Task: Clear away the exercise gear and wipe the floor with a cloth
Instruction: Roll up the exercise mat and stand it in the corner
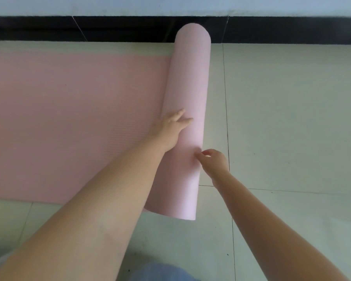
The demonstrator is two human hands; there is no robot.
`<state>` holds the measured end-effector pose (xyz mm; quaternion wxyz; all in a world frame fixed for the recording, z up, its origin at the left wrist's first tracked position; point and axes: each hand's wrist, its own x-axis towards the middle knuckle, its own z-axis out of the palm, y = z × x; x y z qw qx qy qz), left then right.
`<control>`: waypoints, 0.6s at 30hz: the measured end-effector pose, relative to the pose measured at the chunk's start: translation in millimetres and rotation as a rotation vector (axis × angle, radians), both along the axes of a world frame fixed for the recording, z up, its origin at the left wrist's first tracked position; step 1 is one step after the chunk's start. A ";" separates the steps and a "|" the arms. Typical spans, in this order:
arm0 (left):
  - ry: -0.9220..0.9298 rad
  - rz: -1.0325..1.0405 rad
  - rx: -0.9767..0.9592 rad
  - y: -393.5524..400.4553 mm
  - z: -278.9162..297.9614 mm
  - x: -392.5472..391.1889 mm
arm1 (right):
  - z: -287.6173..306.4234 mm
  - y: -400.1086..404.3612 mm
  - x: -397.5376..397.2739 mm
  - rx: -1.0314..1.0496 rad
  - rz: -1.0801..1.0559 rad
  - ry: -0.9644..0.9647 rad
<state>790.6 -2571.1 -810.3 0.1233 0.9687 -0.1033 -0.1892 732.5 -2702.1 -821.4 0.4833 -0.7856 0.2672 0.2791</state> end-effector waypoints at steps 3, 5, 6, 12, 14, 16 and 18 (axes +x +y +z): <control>-0.010 -0.020 -0.033 12.3 -0.8 -1.6 | 2.0 5.8 -5.8 0.064 -0.052 -0.022; -0.040 0.043 -0.074 25.7 -4.2 -1.0 | 1.3 15.2 -10.3 0.110 -0.080 -0.019; -0.061 0.068 -0.086 33.9 -4.4 0.3 | 0.7 21.9 -11.8 0.113 -0.099 -0.030; 0.082 0.016 -0.086 105.3 -12.4 8.5 | -2.4 74.2 -2.1 0.112 -0.227 -0.073; 0.121 -0.031 -0.040 127.2 -15.9 11.7 | 1.8 94.5 2.2 0.067 -0.188 0.009; 0.079 -0.070 -0.021 145.7 -15.6 16.6 | 8.1 116.3 4.1 -0.096 -0.058 0.129; -0.001 -0.131 -0.002 159.8 -12.7 21.1 | 12.8 133.2 3.9 -0.290 0.084 0.139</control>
